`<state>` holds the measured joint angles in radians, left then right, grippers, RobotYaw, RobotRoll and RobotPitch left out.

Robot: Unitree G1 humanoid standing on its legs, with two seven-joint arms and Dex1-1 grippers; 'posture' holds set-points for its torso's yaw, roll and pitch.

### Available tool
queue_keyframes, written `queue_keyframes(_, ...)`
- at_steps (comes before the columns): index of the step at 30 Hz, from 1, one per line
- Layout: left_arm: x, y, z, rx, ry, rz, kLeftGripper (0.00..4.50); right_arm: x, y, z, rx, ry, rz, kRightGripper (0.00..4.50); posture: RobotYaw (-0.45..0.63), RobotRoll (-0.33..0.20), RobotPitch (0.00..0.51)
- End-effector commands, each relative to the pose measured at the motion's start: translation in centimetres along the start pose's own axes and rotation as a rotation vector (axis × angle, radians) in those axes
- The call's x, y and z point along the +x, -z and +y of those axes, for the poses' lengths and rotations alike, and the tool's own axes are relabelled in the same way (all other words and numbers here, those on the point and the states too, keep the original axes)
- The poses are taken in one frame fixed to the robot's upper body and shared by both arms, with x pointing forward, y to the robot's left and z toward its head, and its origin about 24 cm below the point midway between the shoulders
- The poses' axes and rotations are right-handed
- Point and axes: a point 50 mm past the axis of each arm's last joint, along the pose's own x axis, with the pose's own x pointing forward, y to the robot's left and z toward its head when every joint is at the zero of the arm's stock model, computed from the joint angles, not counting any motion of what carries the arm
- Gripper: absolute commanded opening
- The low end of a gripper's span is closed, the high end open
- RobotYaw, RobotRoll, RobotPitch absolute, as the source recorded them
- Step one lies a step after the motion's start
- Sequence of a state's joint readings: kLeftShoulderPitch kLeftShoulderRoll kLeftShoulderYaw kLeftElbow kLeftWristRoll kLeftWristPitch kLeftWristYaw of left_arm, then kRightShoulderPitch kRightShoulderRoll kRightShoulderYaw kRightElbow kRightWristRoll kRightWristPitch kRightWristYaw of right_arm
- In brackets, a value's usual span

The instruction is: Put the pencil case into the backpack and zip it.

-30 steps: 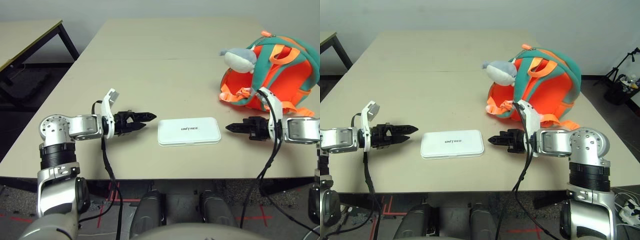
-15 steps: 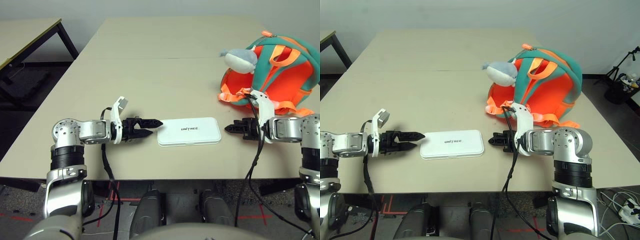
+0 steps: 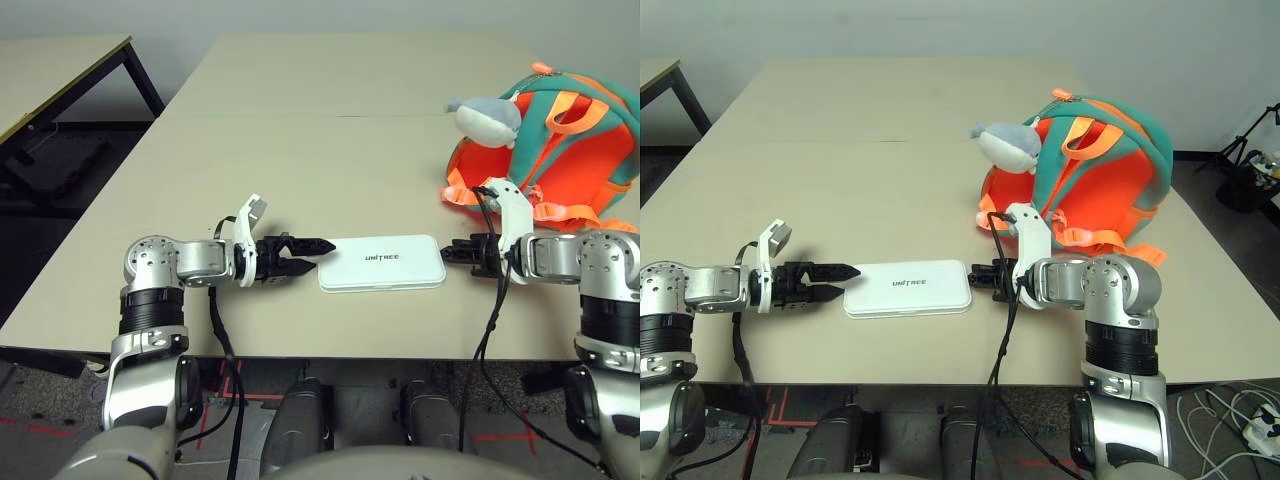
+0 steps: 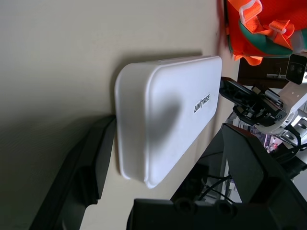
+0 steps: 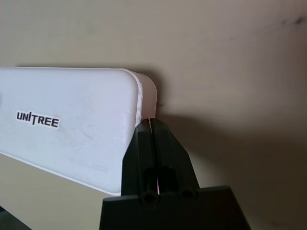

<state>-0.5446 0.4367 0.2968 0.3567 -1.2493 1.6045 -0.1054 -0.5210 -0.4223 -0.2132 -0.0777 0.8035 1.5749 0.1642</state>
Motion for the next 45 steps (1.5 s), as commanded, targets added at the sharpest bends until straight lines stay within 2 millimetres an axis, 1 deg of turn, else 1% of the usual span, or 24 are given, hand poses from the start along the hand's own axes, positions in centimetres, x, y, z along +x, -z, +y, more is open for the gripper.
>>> queue_keyframes(1,0.8,1.2,1.2,-0.042,-0.046,0.075,4.5,0.5,0.0,1.1,-0.033,-0.026,0.032,0.04,0.01,0.0,0.09)
queue_keyframes(12,0.7,1.9,1.2,-0.035,-0.021,0.115,4.5,1.2,-0.6,2.0,-0.036,-0.041,0.018,0.04,0.02,0.0,0.089)
queue_keyframes(15,0.5,2.1,1.0,-0.03,0.0,0.136,3.91,1.3,-0.7,2.0,-0.036,-0.038,0.013,0.0,0.02,0.0,0.087)
queue_keyframes(18,0.3,2.3,0.7,-0.015,0.022,0.155,2.94,1.2,-0.8,2.0,-0.035,-0.037,0.007,0.0,0.02,0.0,0.085)
queue_keyframes(21,0.1,2.3,0.6,-0.005,0.032,0.164,2.14,1.2,-0.9,2.0,-0.035,-0.035,0.002,0.0,0.02,0.0,0.082)
queue_keyframes(24,0.0,2.1,0.3,0.012,0.046,0.156,1.62,1.2,-1.1,2.0,-0.038,-0.036,-0.012,0.0,0.02,0.0,0.082)
queue_keyframes(26,-0.3,1.8,-0.1,0.029,0.059,0.141,1.43,0.9,-1.3,2.1,-0.051,-0.047,-0.024,0.0,0.02,0.0,0.083)
queue_keyframes(29,-1.3,0.9,-1.0,0.072,0.075,0.098,1.43,-0.5,-1.6,2.9,-0.126,-0.084,-0.075,0.65,0.03,0.0,0.083)
queue_keyframes(30,-1.5,0.7,-1.1,0.082,0.077,0.088,1.43,-0.9,-1.6,3.1,-0.146,-0.095,-0.09,0.93,0.04,0.0,0.082)
queue_keyframes(31,-1.9,0.3,-1.5,0.101,0.078,0.066,1.43,-1.9,-1.6,3.4,-0.182,-0.119,-0.115,1.22,0.04,0.0,0.081)
queue_keyframes(32,-2.4,-0.1,-1.8,0.118,0.079,0.044,1.43,-3.0,-1.6,3.8,-0.223,-0.152,-0.146,1.62,0.05,0.0,0.079)
queue_keyframes(33,-2.9,-0.5,-2.2,0.135,0.079,0.023,1.43,-4.5,-1.4,4.0,-0.27,-0.177,-0.173,1.88,0.04,0.0,0.077)
queue_keyframes(36,-4.1,-1.2,-2.6,0.163,0.06,-0.011,1.42,-8.3,-0.6,4.2,-0.373,-0.205,-0.207,2.85,0.0,0.0,0.08)
queue_keyframes(38,-4.5,-1.4,-2.6,0.173,0.036,-0.025,1.42,-10.3,-0.1,4.0,-0.407,-0.175,-0.221,3.48,-0.03,0.0,0.076)
queue_keyframes(41,-5.0,-2.4,-2.9,0.189,0.01,-0.075,1.42,-12.6,0.5,3.5,-0.416,-0.059,-0.294,4.35,-0.08,0.0,0.064)
queue_keyframes(42,-5.0,-2.8,-3.0,0.193,0.007,-0.097,1.42,-13.0,0.8,3.4,-0.413,-0.027,-0.32,4.5,-0.09,0.0,0.06)
queue_keyframes(44,-5.0,-3.7,-3.4,0.199,0.007,-0.139,1.42,-13.4,1.0,3.3,-0.406,0.049,-0.382,4.5,-0.14,0.0,0.044)
queue_keyframes(45,-5.0,-4.2,-3.7,0.2,0.008,-0.155,1.42,-13.5,0.9,3.2,-0.397,0.103,-0.436,4.5,-0.15,0.0,0.042)
